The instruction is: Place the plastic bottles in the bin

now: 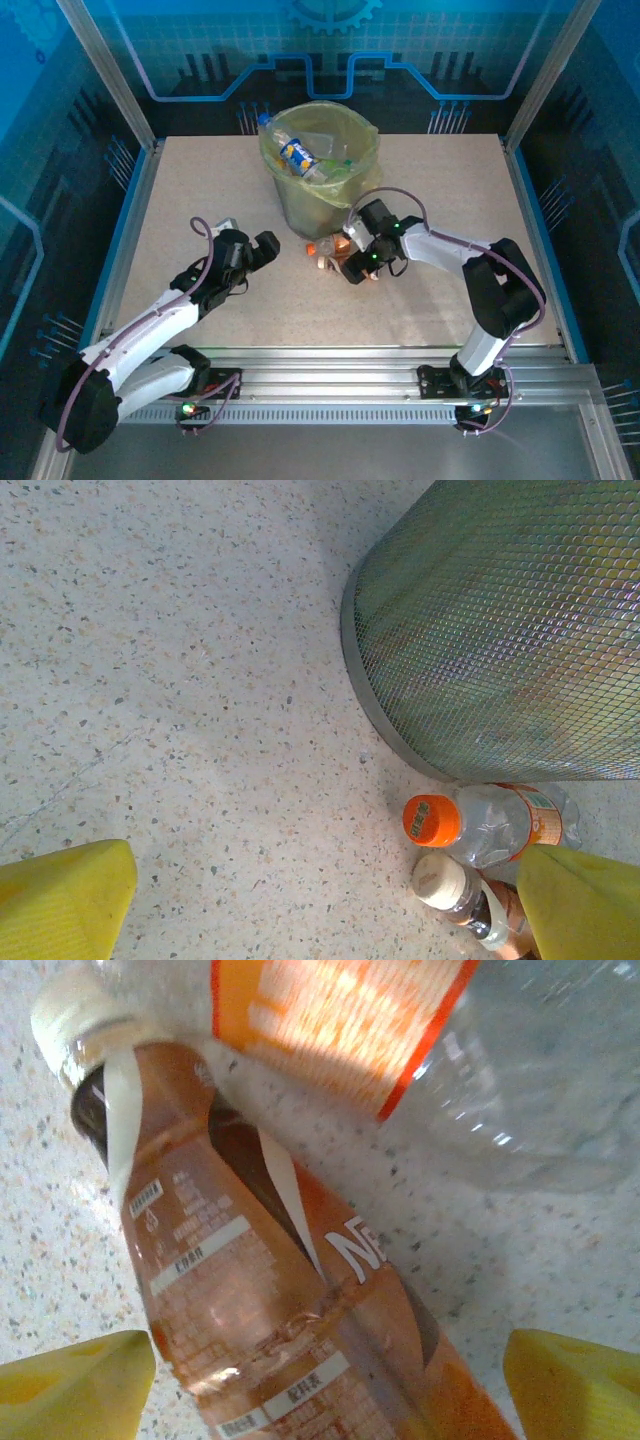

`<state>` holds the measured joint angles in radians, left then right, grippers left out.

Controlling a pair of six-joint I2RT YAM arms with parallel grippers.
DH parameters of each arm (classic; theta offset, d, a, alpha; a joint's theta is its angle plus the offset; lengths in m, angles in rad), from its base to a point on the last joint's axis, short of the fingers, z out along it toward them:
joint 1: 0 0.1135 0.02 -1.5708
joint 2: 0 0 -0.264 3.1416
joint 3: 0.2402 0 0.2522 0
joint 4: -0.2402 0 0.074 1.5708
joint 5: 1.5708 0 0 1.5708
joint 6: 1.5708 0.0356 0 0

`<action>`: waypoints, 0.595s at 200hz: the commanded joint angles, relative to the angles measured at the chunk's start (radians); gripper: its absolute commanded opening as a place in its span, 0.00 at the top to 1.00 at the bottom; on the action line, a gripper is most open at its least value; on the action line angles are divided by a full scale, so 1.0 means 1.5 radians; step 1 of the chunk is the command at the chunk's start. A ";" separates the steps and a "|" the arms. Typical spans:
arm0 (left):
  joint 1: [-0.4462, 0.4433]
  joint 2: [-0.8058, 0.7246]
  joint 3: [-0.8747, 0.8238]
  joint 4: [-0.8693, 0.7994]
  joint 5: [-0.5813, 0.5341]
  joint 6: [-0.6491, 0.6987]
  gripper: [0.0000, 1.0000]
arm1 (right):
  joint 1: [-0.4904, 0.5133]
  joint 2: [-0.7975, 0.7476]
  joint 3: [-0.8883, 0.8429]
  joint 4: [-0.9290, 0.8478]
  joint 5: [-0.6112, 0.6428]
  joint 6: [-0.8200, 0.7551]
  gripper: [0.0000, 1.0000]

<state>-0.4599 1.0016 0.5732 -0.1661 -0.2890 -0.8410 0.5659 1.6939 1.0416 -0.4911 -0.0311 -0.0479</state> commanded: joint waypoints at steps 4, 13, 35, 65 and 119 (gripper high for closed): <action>0.004 -0.003 -0.009 0.005 0.009 -0.015 0.01 | 0.036 -0.026 -0.019 -0.038 0.008 0.018 0.11; 0.004 -0.003 -0.008 0.005 0.009 -0.015 0.01 | 0.048 -0.027 -0.020 -0.042 0.010 0.022 0.11; 0.005 -0.003 -0.008 0.005 0.007 -0.018 0.01 | 0.076 -0.021 -0.022 -0.041 0.022 0.026 0.12; 0.005 -0.004 -0.008 0.005 0.010 -0.020 0.01 | 0.090 0.013 0.001 -0.048 0.039 0.033 0.15; 0.006 -0.019 -0.008 -0.009 -0.001 -0.015 0.01 | 0.119 0.080 0.041 -0.075 0.071 0.030 0.31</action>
<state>-0.4599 0.9989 0.5732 -0.1673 -0.2897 -0.8631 0.7078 1.7840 1.0641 -0.5518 0.0513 -0.0044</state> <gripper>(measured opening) 0.990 0.739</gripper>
